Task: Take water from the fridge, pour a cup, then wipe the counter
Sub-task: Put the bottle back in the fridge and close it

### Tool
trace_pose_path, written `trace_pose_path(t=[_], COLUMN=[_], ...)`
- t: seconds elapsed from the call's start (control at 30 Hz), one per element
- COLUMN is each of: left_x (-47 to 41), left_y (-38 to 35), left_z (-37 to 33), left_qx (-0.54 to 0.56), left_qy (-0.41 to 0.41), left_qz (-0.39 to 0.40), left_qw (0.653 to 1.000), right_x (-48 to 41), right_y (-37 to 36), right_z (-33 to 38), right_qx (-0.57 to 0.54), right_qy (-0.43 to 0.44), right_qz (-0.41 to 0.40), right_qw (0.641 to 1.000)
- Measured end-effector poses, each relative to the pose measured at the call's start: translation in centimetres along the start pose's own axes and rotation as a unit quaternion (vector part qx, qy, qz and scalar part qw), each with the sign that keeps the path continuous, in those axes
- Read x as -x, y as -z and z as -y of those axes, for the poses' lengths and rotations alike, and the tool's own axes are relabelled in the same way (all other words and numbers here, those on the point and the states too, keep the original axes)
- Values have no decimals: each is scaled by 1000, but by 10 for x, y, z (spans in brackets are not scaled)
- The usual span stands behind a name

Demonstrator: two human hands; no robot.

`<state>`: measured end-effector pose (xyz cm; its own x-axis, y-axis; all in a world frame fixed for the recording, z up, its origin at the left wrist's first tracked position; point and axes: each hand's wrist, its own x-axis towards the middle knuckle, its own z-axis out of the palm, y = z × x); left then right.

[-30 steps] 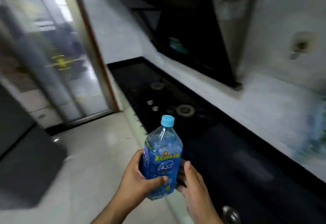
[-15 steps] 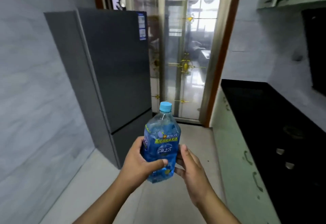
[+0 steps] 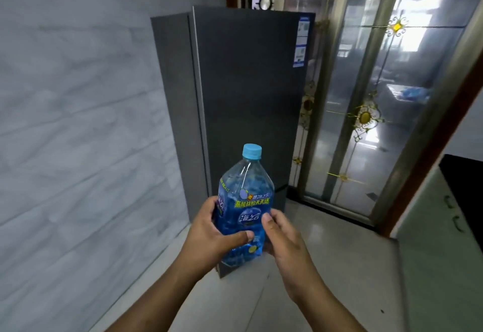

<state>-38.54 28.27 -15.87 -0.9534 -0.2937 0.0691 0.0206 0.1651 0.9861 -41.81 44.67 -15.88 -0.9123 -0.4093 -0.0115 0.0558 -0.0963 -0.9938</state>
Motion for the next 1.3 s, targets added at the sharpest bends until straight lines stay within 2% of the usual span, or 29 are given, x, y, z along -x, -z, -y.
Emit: trace_pose_path(t=[0.27,0.5,0.73,0.97,1.07,1.13,1.2,1.23,1.3], left_x=[-111,-181,-258,-329,-351,-363,-372,-377,-387], left_y=[7,37,101,177,198,207,214,217,224], left_z=[1,10,35,47,48,47,46,45,44], left_qx=[7,5,-8,-17,-21,-16,-10,-6,4], left_qy=[3,10,14,11,3,-1,-5,-6,-7], left_qz=[-118,-154,-132,-62,-39,-29,-27,-26,-25], left_qw=[993,988,991,998,999,999,1000,1000,1000], right_x=[-149,-236,-310,-367,-385,-398,-412,-421,-439], right_y=[7,-16,-71,-137,-152,-157,-157,-157,-156], right_z=[11,12,3,3,7,8,7,7,13], right_qx=[5,-3,4,-19,4,58,211,312,477], right_qy=[-5,-16,-1,9,15,43,119,167,262], right_qz=[106,143,108,55,51,45,29,15,-19], right_qw=[994,990,994,998,999,996,970,935,839])
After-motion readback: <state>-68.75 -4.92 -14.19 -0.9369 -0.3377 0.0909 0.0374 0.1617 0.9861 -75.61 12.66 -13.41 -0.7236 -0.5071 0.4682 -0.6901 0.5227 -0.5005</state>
